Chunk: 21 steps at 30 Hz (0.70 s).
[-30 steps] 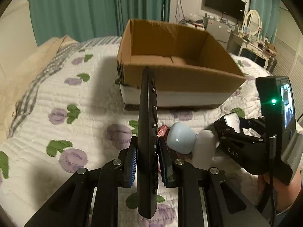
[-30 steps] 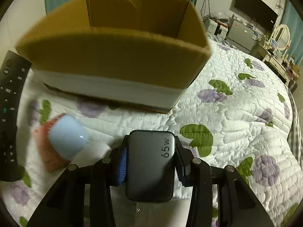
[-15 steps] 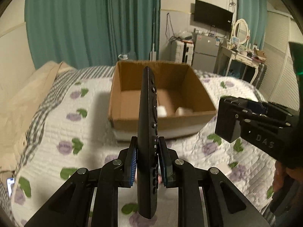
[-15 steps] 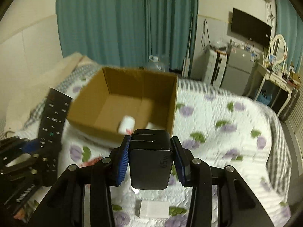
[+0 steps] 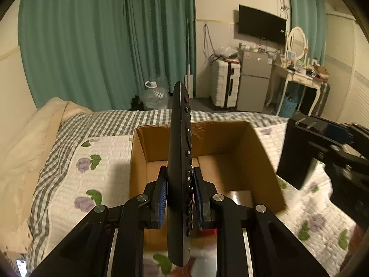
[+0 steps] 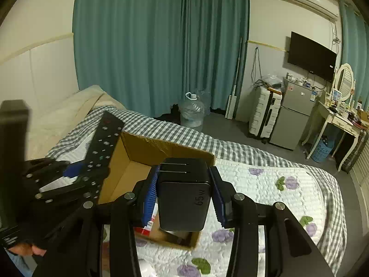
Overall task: Organize rigid objects
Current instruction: 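Lower the remote and black charger into the box and release both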
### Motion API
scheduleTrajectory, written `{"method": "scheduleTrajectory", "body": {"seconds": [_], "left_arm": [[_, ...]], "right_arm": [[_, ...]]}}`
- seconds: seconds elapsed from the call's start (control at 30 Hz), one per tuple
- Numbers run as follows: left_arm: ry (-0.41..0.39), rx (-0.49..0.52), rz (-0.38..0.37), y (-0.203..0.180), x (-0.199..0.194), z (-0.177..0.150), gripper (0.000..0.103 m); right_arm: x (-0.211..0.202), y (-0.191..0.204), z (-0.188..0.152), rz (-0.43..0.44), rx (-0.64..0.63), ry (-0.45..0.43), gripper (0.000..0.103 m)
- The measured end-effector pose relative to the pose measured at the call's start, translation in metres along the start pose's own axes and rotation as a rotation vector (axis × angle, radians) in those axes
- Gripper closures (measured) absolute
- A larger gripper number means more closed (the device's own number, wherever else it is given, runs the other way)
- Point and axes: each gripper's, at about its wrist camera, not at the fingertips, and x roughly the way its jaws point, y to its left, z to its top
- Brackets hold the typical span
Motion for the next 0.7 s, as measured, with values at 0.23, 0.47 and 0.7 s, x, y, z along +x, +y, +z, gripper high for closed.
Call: {"method": "scheduleTrajectory", "body": {"seconds": [0.23,0.47,0.7], "left_arm": [[0.08,-0.001,0.017,-0.002,0.052,-0.011,0.082],[0.057,-0.03,0.024,-0.002,0.055,-0.015,0.036],[0.021,-0.039,0.026,0.003,0.04,-0.01,0.036]], "right_arm": [[0.034,0.003,-0.011,0.028,0.01,0.051,0.062],[0.041,0.001,-0.016,0.022,0.02,0.069,0.061],[0.046,-0.002,-0.016,0.023,0.016,0.089,0.061]]}}
